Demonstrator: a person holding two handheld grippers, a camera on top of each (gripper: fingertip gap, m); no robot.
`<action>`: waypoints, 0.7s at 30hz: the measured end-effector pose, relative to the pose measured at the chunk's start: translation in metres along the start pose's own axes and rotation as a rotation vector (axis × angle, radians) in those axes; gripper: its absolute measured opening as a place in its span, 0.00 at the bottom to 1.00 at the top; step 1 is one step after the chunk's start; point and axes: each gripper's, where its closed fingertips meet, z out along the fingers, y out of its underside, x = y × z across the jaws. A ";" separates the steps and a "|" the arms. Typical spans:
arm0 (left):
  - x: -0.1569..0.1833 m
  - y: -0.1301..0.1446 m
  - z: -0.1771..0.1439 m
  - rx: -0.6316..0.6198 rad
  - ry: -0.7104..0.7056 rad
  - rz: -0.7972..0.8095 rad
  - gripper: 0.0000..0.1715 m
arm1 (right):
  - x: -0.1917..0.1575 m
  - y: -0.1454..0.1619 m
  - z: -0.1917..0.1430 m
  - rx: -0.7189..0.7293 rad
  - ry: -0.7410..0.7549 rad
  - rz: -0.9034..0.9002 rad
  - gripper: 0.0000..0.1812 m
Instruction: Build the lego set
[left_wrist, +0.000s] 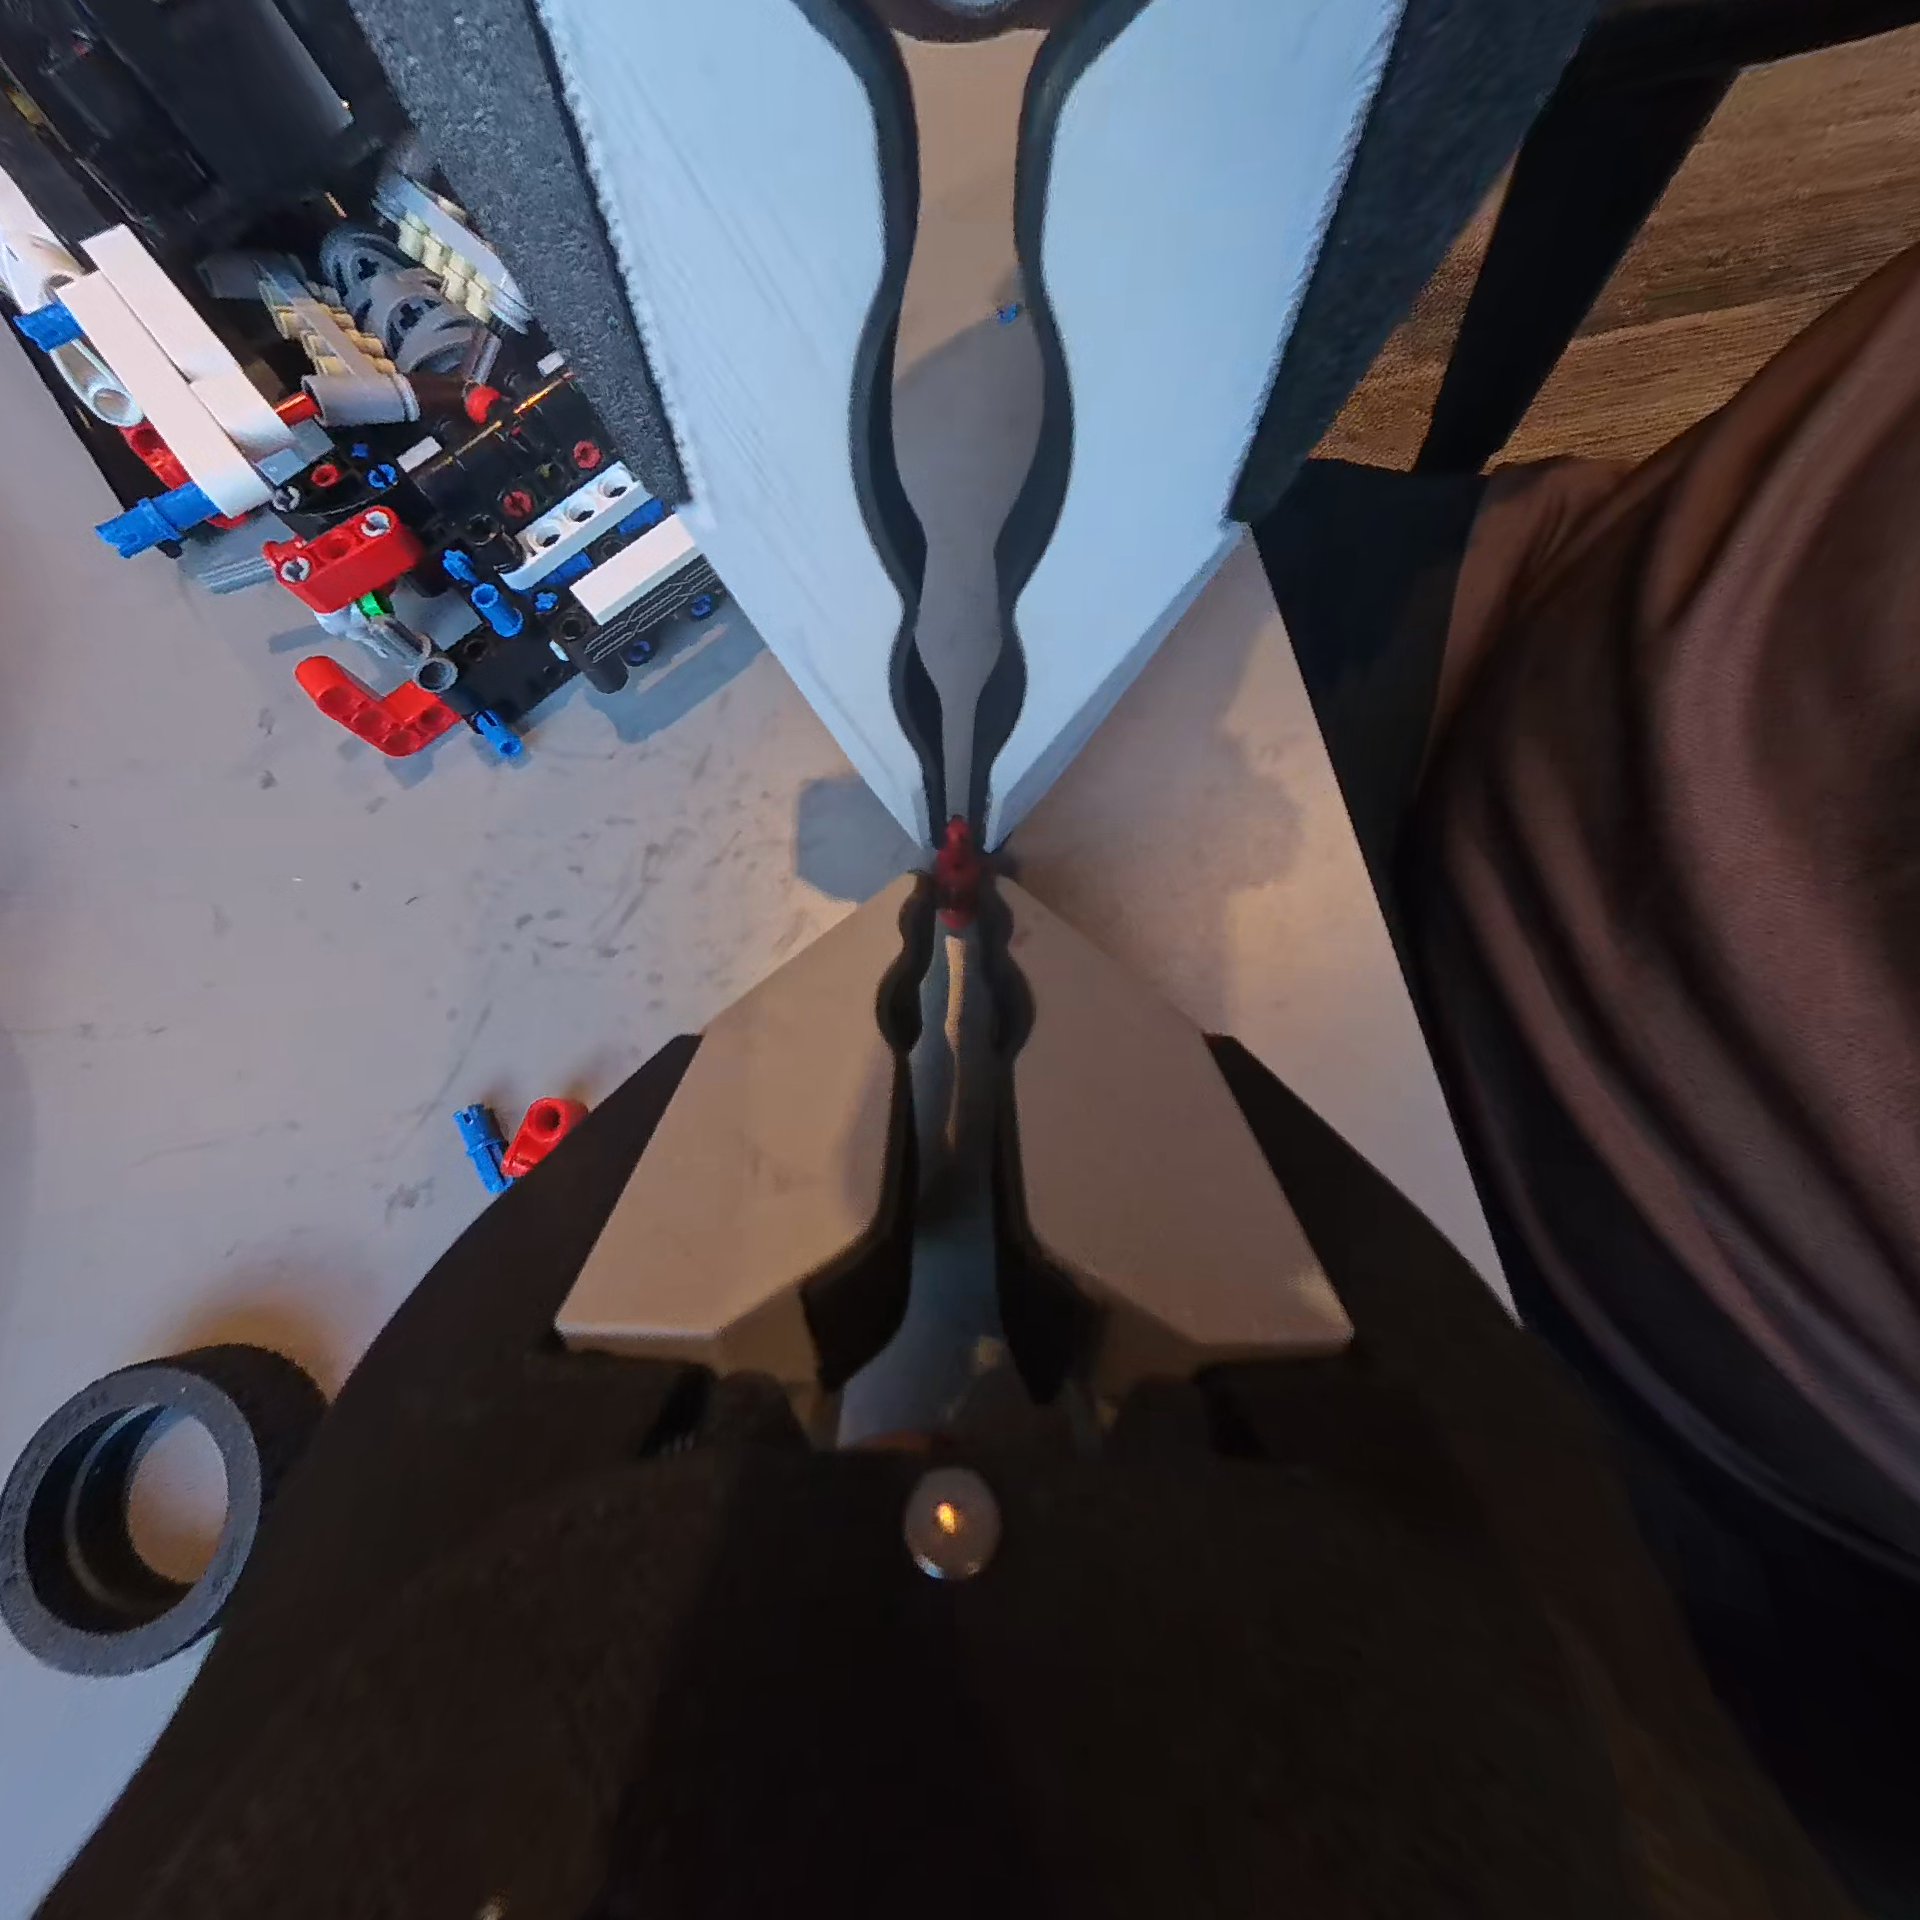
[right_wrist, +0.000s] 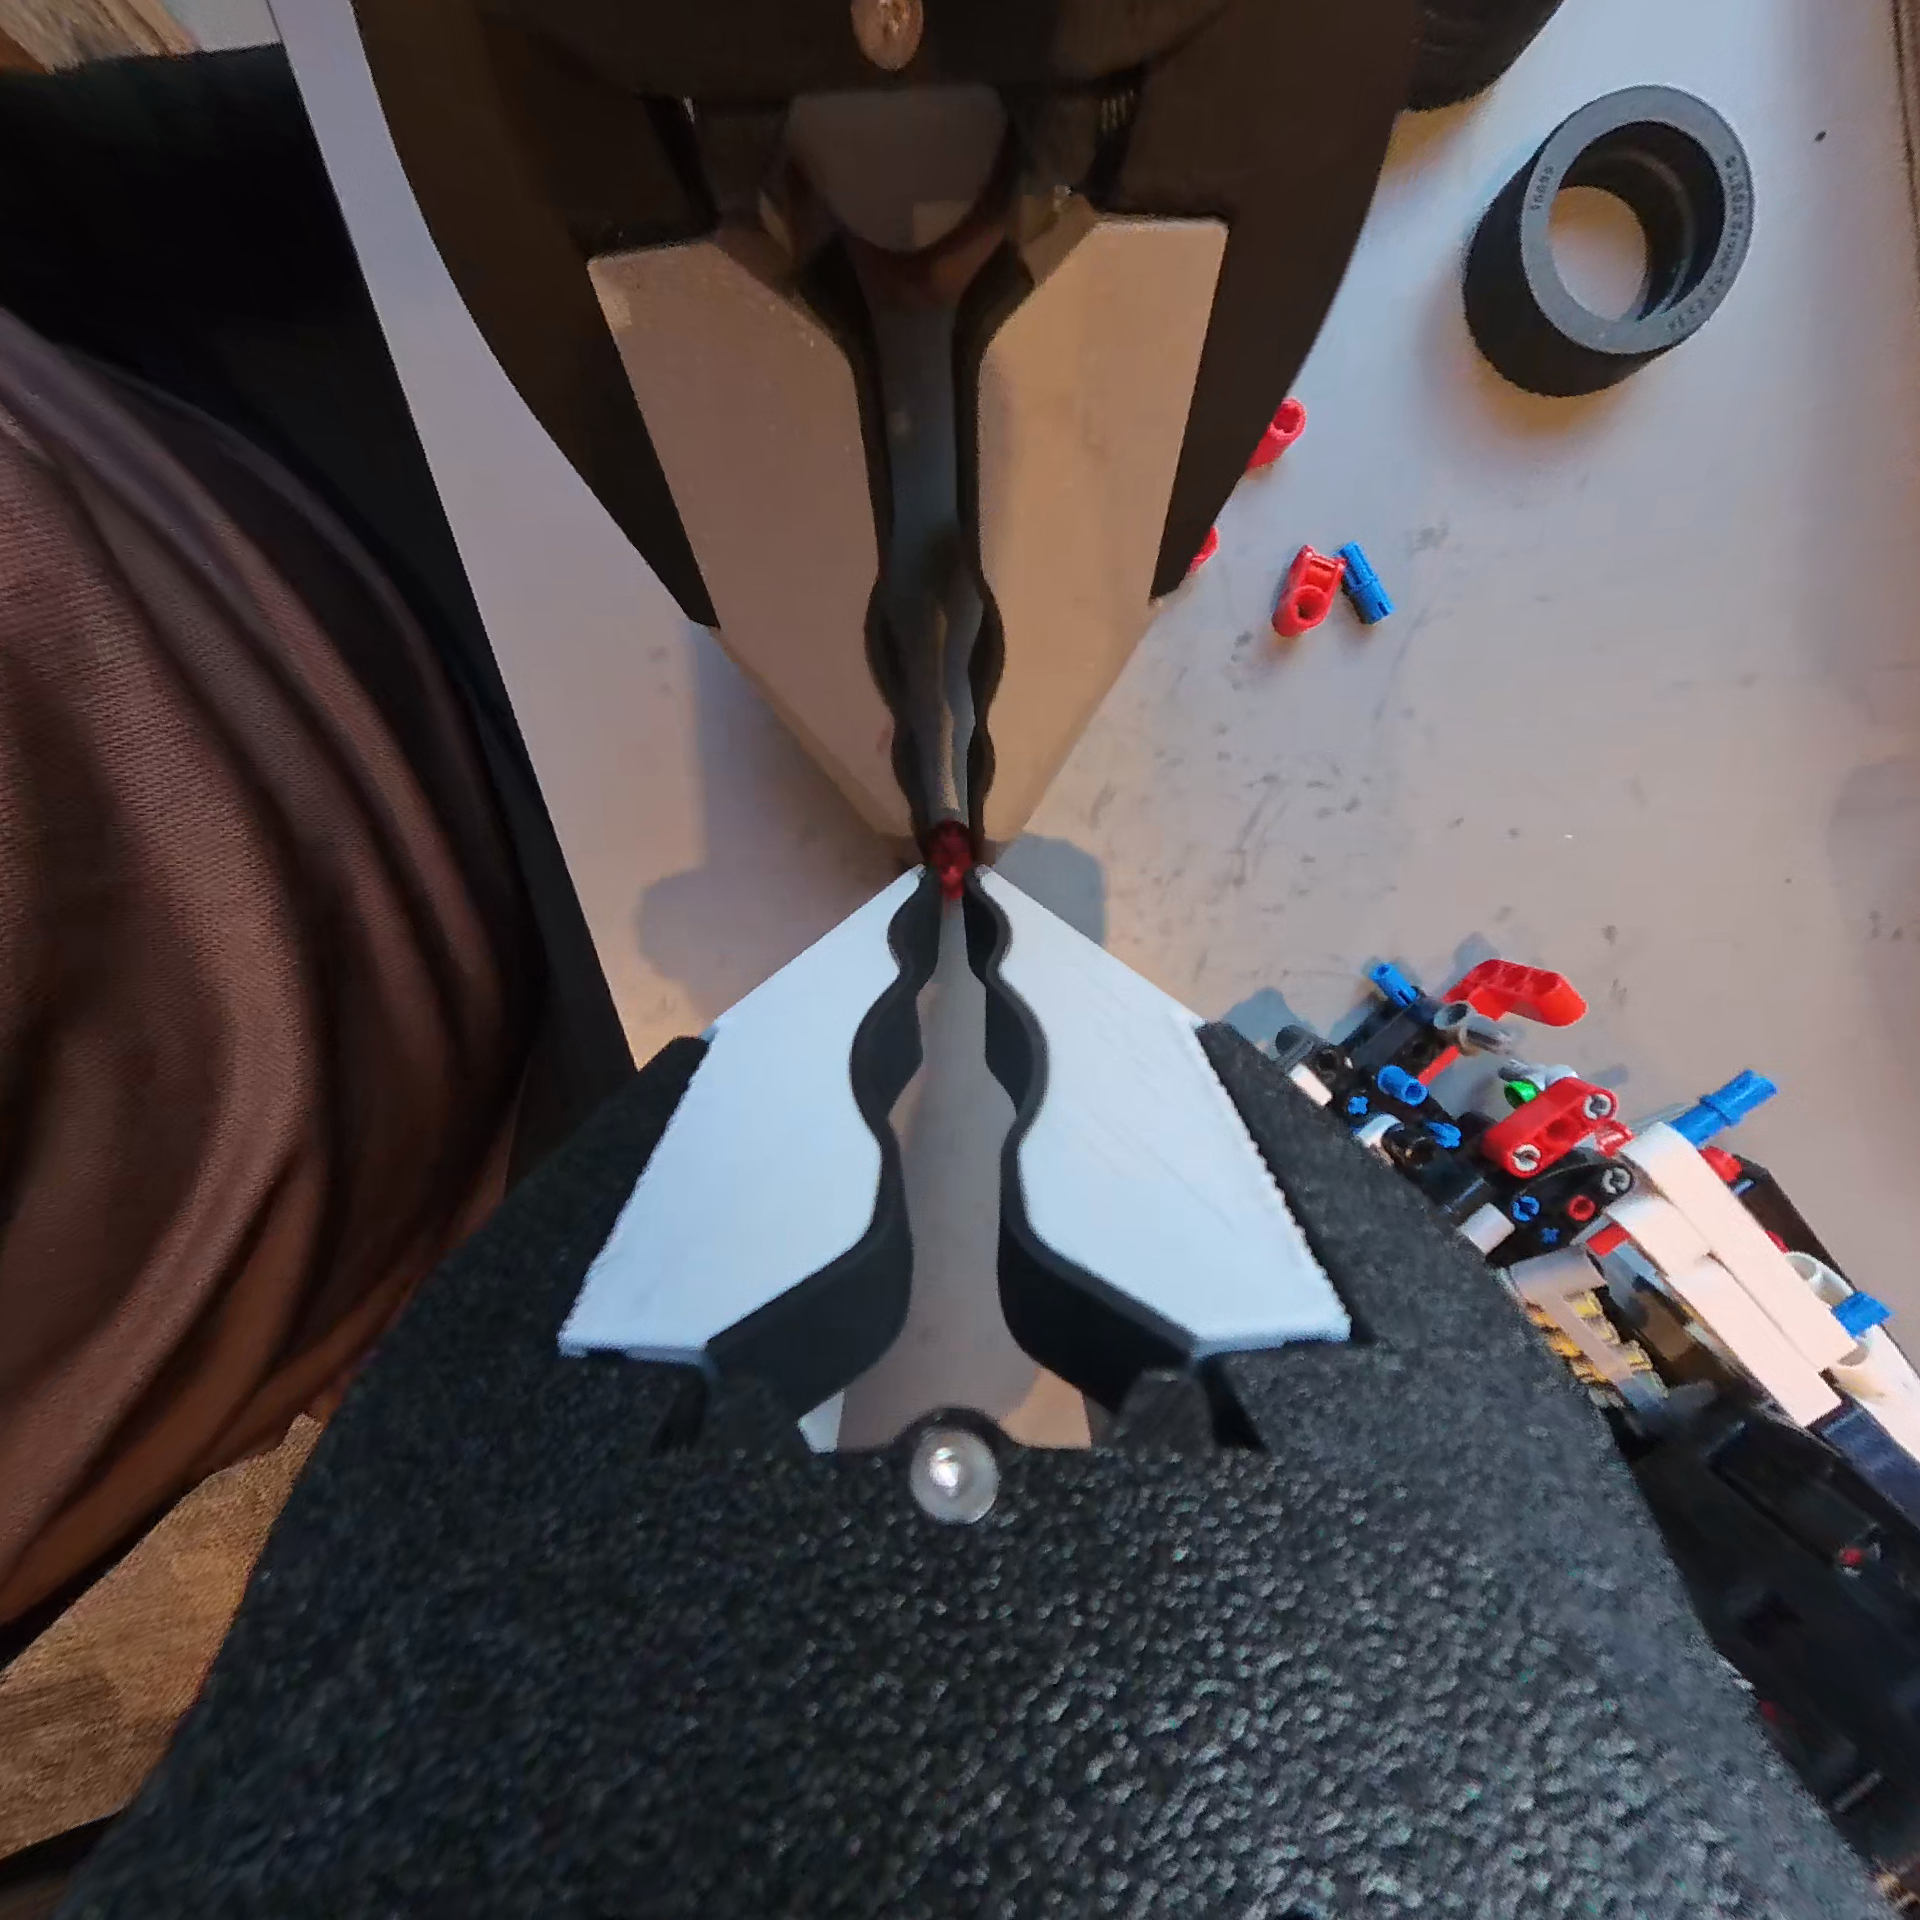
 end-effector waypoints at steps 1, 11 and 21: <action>0.000 0.000 0.000 0.000 -0.003 0.001 0.03 | 0.000 0.000 0.000 0.003 0.001 0.002 0.02; 0.000 0.000 0.000 0.000 -0.008 -0.004 0.03 | -0.001 0.003 0.000 -0.006 0.002 -0.034 0.02; 0.000 0.000 0.000 -0.001 -0.012 -0.010 0.03 | -0.002 0.002 0.002 -0.002 -0.059 0.019 0.02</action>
